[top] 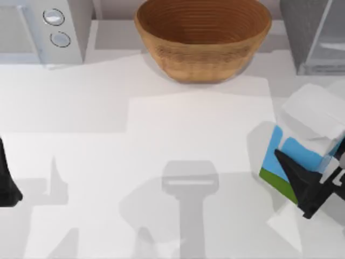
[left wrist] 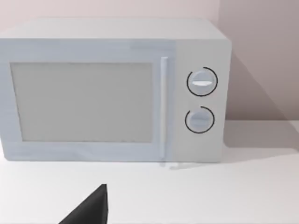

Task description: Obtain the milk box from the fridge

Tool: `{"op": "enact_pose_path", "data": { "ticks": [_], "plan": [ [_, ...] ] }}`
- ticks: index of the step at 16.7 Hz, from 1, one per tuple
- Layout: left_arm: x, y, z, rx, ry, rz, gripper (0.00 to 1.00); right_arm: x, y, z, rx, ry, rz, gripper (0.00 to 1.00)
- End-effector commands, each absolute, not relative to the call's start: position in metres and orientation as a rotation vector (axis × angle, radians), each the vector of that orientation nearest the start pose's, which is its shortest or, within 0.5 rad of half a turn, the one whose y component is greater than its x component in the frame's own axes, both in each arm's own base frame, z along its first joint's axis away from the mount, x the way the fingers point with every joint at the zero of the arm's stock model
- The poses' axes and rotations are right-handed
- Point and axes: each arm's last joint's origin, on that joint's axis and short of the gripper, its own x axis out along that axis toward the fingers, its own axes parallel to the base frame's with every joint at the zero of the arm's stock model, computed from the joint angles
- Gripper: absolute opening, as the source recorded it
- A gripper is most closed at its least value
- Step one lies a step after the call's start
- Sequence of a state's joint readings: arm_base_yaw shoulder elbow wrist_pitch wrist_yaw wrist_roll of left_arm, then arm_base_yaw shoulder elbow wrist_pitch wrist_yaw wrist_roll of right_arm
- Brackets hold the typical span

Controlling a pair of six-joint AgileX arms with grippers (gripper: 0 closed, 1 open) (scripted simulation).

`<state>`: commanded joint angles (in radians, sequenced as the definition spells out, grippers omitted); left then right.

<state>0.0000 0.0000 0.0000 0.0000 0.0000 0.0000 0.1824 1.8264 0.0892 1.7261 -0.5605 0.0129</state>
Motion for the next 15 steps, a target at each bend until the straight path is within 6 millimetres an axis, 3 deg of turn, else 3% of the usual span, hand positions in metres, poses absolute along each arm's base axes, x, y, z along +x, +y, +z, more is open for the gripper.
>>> {"op": "enact_pose_path", "data": {
  "ticks": [8,15],
  "plan": [
    [0.1057,-0.0012,0.16,0.0,0.0,0.0,1.0,0.2053,0.0651,0.091,-0.004,0.005,0.763,0.0],
    [0.1057,-0.0012,0.16,0.0,0.0,0.0,1.0,0.2053,0.0651,0.091,-0.004,0.005,0.763,0.53]
  ]
}}
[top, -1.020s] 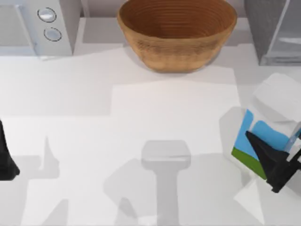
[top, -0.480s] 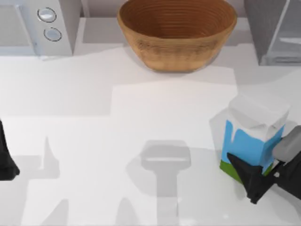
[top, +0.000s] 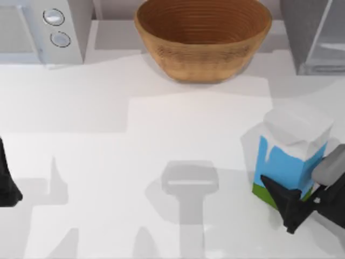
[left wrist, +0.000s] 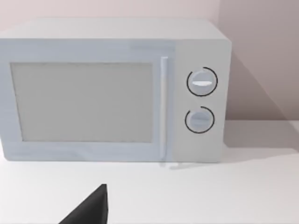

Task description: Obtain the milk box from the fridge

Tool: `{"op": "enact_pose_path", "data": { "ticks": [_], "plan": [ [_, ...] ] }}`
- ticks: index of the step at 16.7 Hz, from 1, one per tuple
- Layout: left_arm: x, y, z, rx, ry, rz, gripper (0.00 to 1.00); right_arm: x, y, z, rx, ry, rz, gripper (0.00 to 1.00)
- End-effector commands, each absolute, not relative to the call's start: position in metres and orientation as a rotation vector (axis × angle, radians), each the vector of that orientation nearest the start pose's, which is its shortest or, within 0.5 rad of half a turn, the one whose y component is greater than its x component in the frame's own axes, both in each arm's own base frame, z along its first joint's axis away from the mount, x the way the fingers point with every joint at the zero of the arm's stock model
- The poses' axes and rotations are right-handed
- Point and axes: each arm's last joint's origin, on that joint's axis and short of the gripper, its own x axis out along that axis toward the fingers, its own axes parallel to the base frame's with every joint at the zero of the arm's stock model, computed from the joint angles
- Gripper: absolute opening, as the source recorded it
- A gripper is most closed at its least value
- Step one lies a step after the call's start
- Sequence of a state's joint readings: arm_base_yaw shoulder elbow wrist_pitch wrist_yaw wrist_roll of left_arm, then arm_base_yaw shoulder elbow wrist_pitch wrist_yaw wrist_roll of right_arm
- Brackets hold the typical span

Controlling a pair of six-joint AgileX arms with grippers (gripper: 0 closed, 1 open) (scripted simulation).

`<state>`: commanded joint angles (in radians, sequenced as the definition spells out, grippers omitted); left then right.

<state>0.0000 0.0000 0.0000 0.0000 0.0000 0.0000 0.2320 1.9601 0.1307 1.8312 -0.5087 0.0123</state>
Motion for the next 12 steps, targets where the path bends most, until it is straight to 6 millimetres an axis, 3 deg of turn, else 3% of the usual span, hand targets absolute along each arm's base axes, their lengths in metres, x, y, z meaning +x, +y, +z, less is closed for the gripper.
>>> {"op": "enact_pose_path", "data": {
  "ticks": [6,12],
  "plan": [
    [0.1057,-0.0012,0.16,0.0,0.0,0.0,1.0,0.2053,0.0651,0.091,-0.004,0.005,0.763,0.98],
    [0.1057,-0.0012,0.16,0.0,0.0,0.0,1.0,0.2053,0.0651,0.091,-0.004,0.005,0.763,1.0]
  ]
}}
